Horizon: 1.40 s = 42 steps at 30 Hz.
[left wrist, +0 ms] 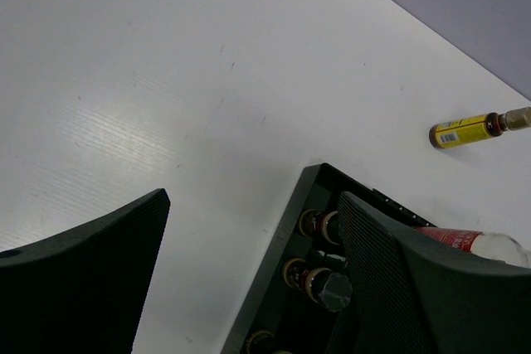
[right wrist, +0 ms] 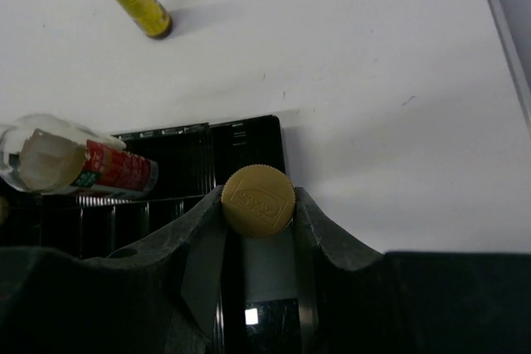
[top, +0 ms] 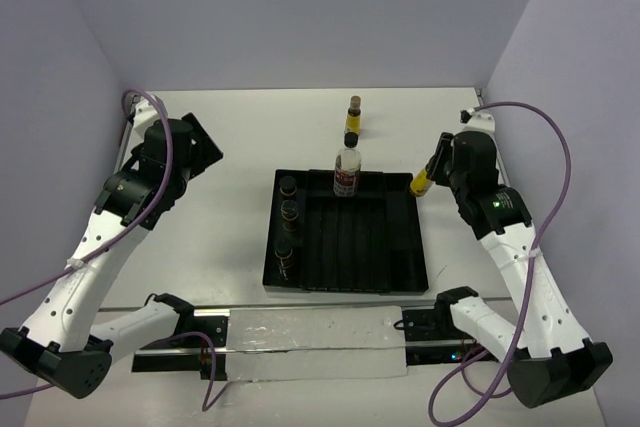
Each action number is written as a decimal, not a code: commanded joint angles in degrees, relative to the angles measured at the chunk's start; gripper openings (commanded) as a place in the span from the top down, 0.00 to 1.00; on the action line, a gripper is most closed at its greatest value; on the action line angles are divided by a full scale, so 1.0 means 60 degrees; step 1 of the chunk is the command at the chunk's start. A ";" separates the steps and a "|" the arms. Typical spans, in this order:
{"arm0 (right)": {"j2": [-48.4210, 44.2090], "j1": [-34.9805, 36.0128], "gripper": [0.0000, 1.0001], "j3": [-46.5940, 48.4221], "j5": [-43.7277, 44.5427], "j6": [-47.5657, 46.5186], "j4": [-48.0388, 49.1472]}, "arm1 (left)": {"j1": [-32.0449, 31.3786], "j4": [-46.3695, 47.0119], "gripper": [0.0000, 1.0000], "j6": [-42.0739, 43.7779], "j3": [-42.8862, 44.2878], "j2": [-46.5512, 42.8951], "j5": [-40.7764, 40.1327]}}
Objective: Organize the condiment bottles
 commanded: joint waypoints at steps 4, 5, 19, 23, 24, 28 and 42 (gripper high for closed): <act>0.0525 0.0784 0.91 -0.0483 0.0184 -0.0005 0.1124 | 0.0037 0.0376 0.10 -0.0131 -0.0025 -0.0025 0.0173; 0.0617 0.0822 0.91 -0.0522 0.0157 -0.0005 0.1219 | 0.0037 0.0373 0.10 -0.0131 -0.0022 -0.0022 0.0150; 0.2064 0.0855 0.91 -0.1398 0.0484 -0.0005 0.2824 | 0.0037 0.0373 0.10 -0.0113 -0.0092 0.0086 0.0067; 0.2422 0.0844 0.91 -0.1555 0.0630 -0.0005 0.3203 | 0.0037 0.0374 0.10 -0.0087 -0.0081 0.0139 0.0056; 0.2515 0.0852 0.91 -0.1598 0.0622 -0.0005 0.3303 | 0.0037 0.0382 0.10 -0.0087 -0.0081 0.0131 0.0039; 0.2661 0.0849 0.91 -0.1835 0.0521 -0.0005 0.3527 | 0.0049 0.0347 0.10 -0.0087 -0.0095 0.0124 -0.0003; 0.2742 0.1026 0.78 -0.2136 0.0232 -0.0005 0.3575 | 0.0037 0.0410 0.10 -0.0101 -0.0103 0.0176 0.0052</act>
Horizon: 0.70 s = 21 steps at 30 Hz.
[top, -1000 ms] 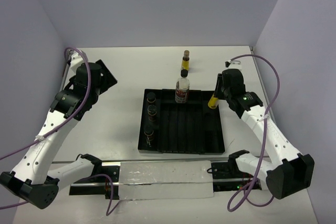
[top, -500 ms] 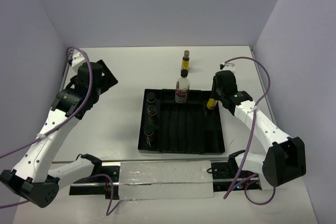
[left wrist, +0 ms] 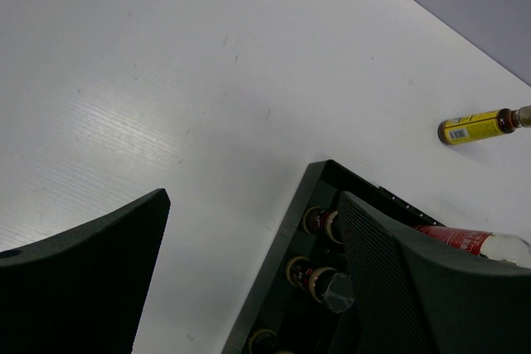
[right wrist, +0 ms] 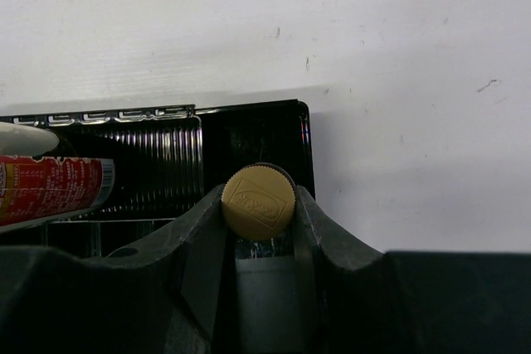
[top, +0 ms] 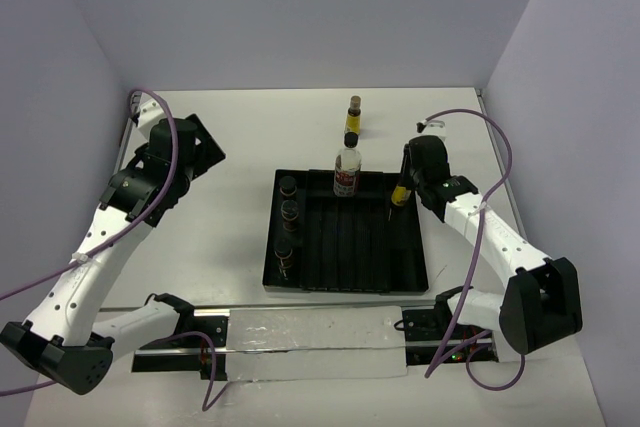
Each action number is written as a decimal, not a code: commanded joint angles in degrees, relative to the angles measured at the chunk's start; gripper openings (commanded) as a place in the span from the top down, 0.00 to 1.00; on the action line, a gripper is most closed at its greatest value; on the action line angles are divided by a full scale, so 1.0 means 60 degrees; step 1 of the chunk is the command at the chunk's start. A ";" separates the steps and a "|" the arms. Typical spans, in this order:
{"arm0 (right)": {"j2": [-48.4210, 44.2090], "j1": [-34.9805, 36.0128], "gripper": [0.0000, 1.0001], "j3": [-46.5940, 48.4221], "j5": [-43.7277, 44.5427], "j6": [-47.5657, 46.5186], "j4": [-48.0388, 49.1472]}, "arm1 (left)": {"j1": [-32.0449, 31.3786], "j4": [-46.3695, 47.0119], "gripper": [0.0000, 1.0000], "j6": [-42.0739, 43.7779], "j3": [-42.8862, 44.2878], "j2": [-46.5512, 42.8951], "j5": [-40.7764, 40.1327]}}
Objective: Organize the condiment bottles
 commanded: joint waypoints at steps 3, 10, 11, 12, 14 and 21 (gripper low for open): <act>0.0085 0.0195 0.61 -0.0020 -0.0063 0.0017 0.0382 | 0.0037 0.0381 0.10 -0.0022 0.0018 -0.0043 0.0008; 0.0021 0.0274 0.26 0.0427 -0.0036 0.0017 -0.0002 | 0.0037 0.0381 0.10 -0.0001 0.0033 -0.0037 0.0008; 0.0005 0.0282 0.25 0.0514 -0.0020 0.0017 -0.0073 | 0.0037 0.0381 0.10 0.0006 0.0033 -0.0029 0.0008; -0.0010 0.0269 0.25 0.0724 -0.0019 0.0017 -0.0133 | 0.0037 0.0368 0.10 0.0007 0.0033 -0.0029 0.0008; 0.0010 0.0258 0.24 0.1008 -0.0112 0.0017 -0.0271 | 0.0037 0.0377 0.10 0.0028 0.0054 -0.0039 0.0018; 0.0875 0.0268 0.23 0.2686 -0.0406 0.0017 -0.0529 | 0.0037 0.0357 0.10 0.0095 0.0087 -0.0072 -0.0071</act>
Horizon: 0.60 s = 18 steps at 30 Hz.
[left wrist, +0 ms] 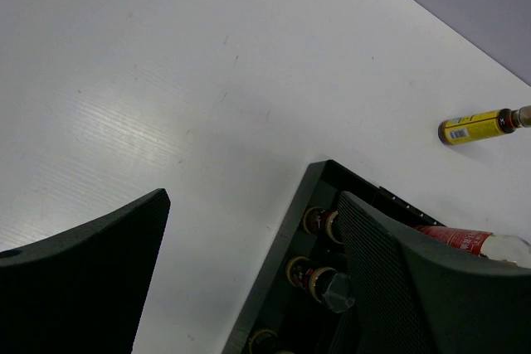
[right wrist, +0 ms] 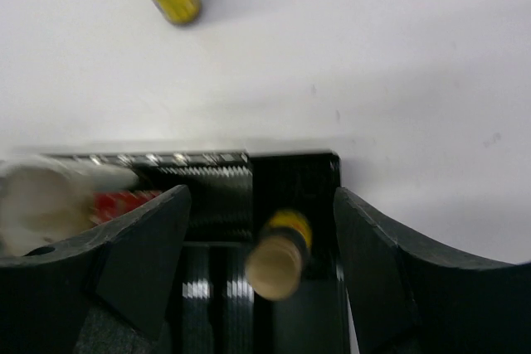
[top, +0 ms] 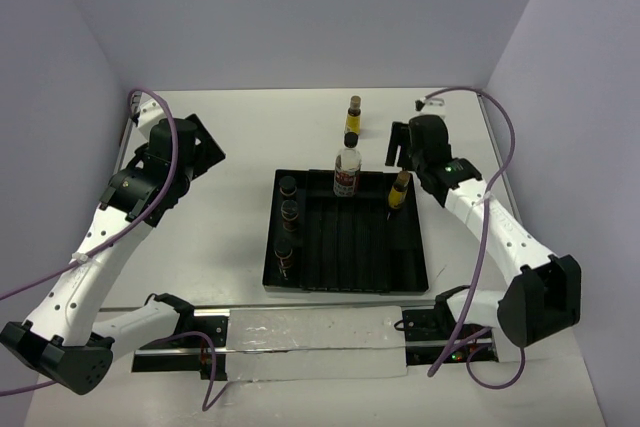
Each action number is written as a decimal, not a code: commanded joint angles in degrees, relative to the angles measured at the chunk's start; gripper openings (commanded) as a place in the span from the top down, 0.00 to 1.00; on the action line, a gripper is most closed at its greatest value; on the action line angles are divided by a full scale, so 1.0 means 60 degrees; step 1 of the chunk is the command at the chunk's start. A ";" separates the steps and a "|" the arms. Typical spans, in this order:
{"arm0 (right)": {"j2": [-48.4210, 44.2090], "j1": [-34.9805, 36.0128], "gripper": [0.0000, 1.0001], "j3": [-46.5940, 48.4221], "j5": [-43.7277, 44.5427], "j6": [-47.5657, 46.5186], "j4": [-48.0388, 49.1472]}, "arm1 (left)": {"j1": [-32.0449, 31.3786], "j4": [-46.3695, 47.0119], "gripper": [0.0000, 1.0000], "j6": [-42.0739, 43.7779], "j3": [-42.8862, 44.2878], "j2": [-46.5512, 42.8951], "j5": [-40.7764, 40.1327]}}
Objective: Organize the condiment bottles
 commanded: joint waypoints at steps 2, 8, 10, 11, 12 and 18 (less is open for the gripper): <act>0.1261 0.0088 0.22 0.1884 -0.0363 -0.0009 -0.0048 | 0.0040 0.0304 0.10 0.0106 0.0109 -0.0058 -0.0097; 0.3483 0.0102 0.21 0.3980 -0.0699 -0.0009 -0.0280 | 0.0037 0.0258 0.10 0.0144 0.0153 -0.0072 -0.0122; 0.4385 0.0105 0.21 0.5058 -0.0772 -0.0009 -0.0496 | 0.0037 0.0268 0.10 0.0191 0.0190 -0.0058 -0.0049; 0.4497 0.0105 0.21 0.5336 -0.0792 -0.0009 -0.0542 | 0.0037 0.0238 0.10 0.0191 0.0215 -0.0062 -0.0060; 0.4865 0.0105 0.21 0.5633 -0.0825 -0.0009 -0.0588 | 0.0037 0.0205 0.10 0.0191 0.0228 -0.0075 -0.0099; 0.6200 0.0094 0.20 0.7077 -0.0955 -0.0009 -0.0840 | 0.0037 0.0060 0.10 0.0264 0.0336 -0.0010 -0.0293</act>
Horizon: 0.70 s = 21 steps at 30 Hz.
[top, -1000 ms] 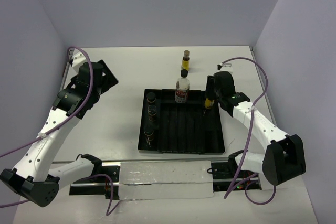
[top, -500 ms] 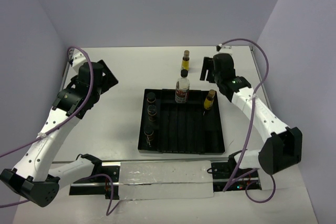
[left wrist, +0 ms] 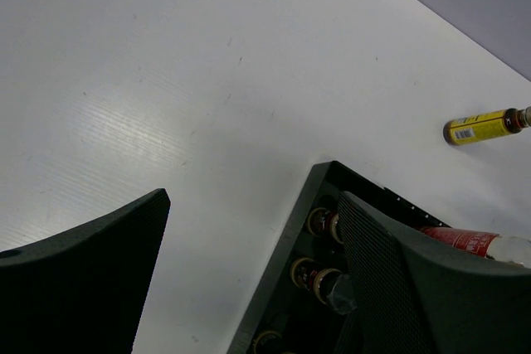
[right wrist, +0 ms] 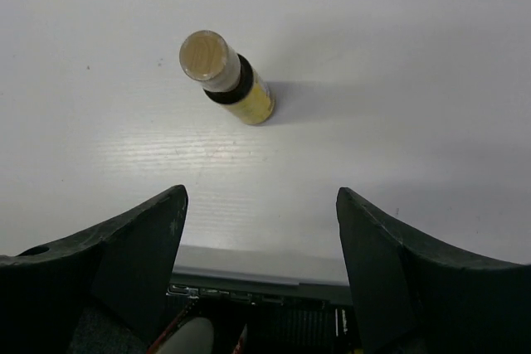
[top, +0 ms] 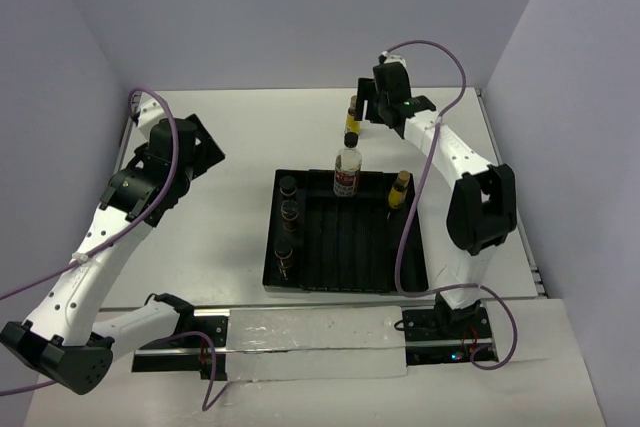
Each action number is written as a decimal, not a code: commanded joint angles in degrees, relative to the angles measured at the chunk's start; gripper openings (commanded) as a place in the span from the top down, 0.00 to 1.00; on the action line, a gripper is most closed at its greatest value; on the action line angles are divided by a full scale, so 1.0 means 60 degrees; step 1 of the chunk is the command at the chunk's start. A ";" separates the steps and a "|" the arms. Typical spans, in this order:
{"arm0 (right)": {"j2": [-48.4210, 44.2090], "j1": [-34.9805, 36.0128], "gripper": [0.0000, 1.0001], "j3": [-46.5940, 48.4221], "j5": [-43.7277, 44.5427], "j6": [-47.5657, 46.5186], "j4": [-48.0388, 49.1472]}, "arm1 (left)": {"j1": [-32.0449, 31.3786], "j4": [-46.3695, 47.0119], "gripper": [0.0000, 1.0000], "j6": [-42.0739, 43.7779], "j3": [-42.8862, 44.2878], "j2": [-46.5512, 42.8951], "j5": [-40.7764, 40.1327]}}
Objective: Organize the condiment bottles
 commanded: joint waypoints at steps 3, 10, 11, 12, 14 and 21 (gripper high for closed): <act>0.1019 0.0038 0.19 0.1663 -0.0354 -0.0011 -0.0327 | 0.0052 0.0076 0.10 0.0177 0.0413 0.0144 -0.0167; 0.2544 0.0041 0.17 0.3696 -0.0502 -0.0011 -0.0895 | 0.0052 0.0005 0.10 0.0259 0.0640 0.0403 -0.0202; 0.2765 0.0037 0.17 0.4023 -0.0565 -0.0011 -0.1010 | 0.0052 -0.0019 0.10 0.0265 0.0672 0.0432 -0.0242; 0.2970 0.0031 0.17 0.4287 -0.0622 -0.0011 -0.1106 | 0.0052 -0.0045 0.10 0.0266 0.0699 0.0459 -0.0281; 0.3427 0.0052 0.17 0.4733 -0.0679 -0.0011 -0.1259 | 0.0052 -0.0094 0.10 0.0279 0.0755 0.0515 -0.0295; 0.4114 0.0031 0.23 0.5457 -0.0707 -0.0011 -0.1343 | 0.0052 -0.0246 0.10 0.0236 0.0798 0.0541 -0.0401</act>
